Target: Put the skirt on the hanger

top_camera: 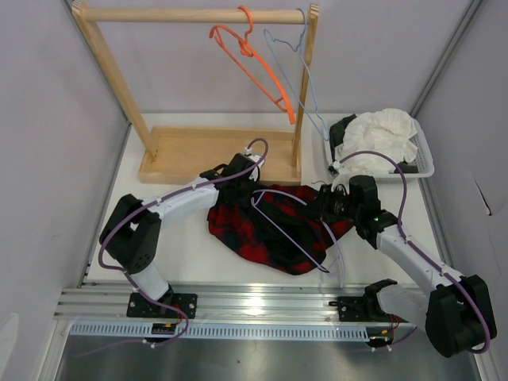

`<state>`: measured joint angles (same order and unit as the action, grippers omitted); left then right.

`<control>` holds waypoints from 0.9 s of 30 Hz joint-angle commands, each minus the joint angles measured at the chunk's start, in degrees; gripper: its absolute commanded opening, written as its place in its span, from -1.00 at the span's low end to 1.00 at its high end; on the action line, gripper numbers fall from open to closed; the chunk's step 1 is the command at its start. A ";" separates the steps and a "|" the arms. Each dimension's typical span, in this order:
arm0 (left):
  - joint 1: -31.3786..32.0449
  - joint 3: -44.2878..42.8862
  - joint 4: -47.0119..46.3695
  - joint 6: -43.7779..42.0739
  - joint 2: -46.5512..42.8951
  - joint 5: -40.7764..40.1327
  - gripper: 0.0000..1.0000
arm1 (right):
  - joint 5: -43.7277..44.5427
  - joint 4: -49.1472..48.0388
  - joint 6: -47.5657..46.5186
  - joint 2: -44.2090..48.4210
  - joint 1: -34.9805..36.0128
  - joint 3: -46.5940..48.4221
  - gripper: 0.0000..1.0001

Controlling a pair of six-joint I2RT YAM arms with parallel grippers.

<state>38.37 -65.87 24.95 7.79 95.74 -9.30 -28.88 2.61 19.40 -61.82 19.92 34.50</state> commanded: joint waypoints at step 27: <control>0.56 -0.32 -5.17 -0.85 -0.20 5.87 -1.00 | -2.40 0.38 -0.85 -1.81 0.38 3.20 -1.00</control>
<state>38.63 -65.87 22.13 7.42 97.32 -5.37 -29.43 2.94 19.38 -62.92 19.92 35.14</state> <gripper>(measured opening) 0.006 0.198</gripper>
